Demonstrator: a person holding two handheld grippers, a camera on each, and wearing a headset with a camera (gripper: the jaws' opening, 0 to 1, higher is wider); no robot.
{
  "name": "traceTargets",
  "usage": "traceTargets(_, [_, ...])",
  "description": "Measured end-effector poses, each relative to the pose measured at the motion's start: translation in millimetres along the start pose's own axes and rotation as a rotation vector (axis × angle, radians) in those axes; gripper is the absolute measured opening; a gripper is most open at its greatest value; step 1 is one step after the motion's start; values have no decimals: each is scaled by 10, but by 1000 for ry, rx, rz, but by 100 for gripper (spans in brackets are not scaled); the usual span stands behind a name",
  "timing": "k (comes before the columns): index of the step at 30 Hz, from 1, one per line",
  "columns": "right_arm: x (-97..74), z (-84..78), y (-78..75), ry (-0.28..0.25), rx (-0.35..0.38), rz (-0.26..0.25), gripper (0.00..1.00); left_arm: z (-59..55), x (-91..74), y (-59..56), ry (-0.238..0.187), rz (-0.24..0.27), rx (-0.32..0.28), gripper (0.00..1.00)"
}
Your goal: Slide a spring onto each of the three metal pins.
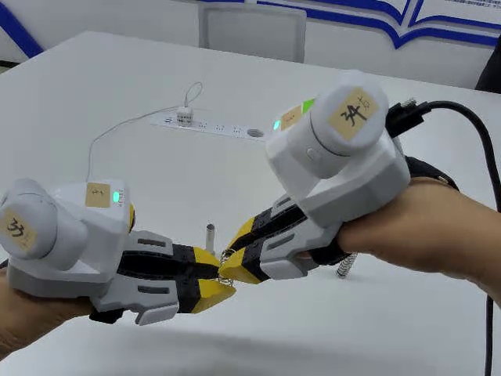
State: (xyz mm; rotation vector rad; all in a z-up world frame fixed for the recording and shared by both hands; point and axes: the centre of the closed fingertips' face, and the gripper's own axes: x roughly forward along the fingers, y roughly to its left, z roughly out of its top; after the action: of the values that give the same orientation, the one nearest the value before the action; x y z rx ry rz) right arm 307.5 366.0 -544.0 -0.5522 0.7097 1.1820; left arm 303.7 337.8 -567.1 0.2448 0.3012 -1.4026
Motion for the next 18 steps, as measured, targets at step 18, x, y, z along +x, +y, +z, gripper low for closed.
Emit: traceTargets(18, [-57, -6, -72, -3, 15, -23, 12, -15, -151, 181, -25, 71, -41, 36])
